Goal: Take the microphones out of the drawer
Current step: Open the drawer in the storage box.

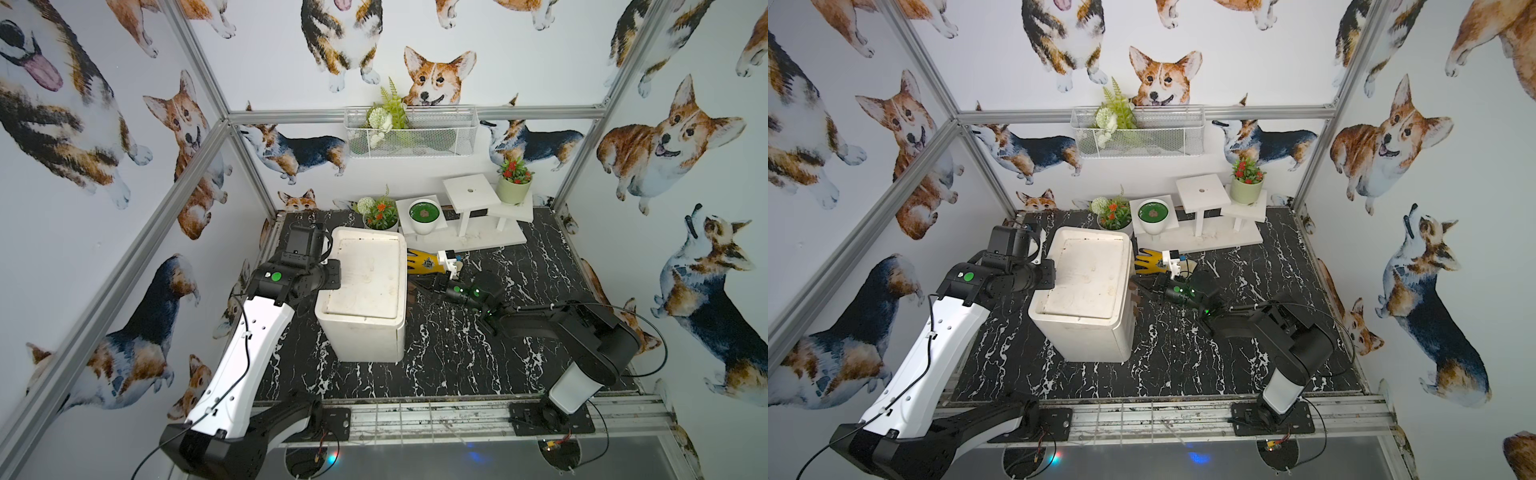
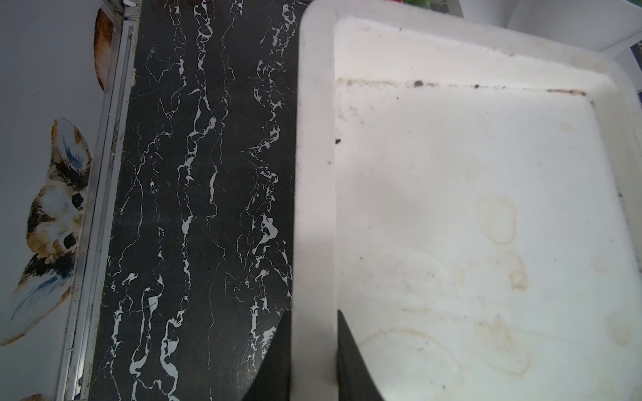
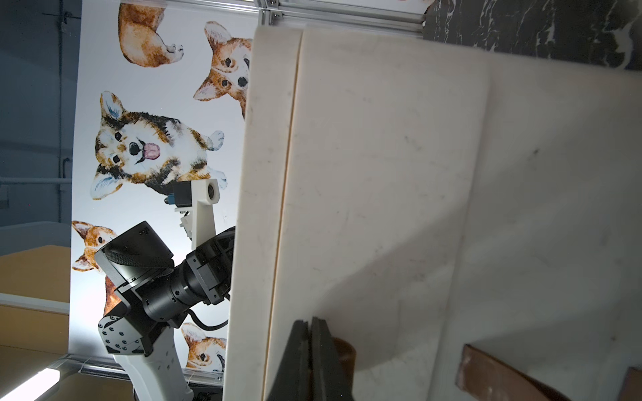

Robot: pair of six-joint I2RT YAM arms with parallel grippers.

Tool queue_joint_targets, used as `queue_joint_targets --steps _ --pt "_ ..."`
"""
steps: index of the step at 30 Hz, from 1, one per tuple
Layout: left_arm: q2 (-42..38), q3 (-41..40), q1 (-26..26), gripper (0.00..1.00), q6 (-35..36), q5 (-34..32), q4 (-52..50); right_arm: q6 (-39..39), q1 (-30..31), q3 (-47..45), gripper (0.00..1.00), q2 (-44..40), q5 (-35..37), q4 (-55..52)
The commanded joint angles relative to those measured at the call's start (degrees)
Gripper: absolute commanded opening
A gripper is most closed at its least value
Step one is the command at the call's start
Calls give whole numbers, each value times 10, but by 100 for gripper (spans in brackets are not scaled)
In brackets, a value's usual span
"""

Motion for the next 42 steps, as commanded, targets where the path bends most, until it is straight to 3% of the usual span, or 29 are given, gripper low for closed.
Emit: queue_joint_targets --steps 1,9,21,28,31,33,39,42 --pt "-1 0 0 0 -18 22 15 -12 -15 -18 0 -21 1 -18" --pt "-1 1 0 0 -25 10 18 -60 -67 -71 0 -129 -1 -137" --pt "1 5 0 0 -25 2 25 -233 -134 -61 0 -387 71 -597" --pt "2 6 0 0 -28 6 31 -260 -158 -50 1 -426 81 -681" --pt "1 5 0 0 -29 5 31 -279 -158 -30 30 -424 82 -713" --pt "0 4 0 0 -29 4 31 -292 -158 -14 43 -424 88 -737" --pt "-3 -2 0 0 -31 3 34 -315 -158 46 55 -432 128 -843" --pt "-6 -4 0 0 -34 3 38 -321 -153 108 57 -428 167 -951"
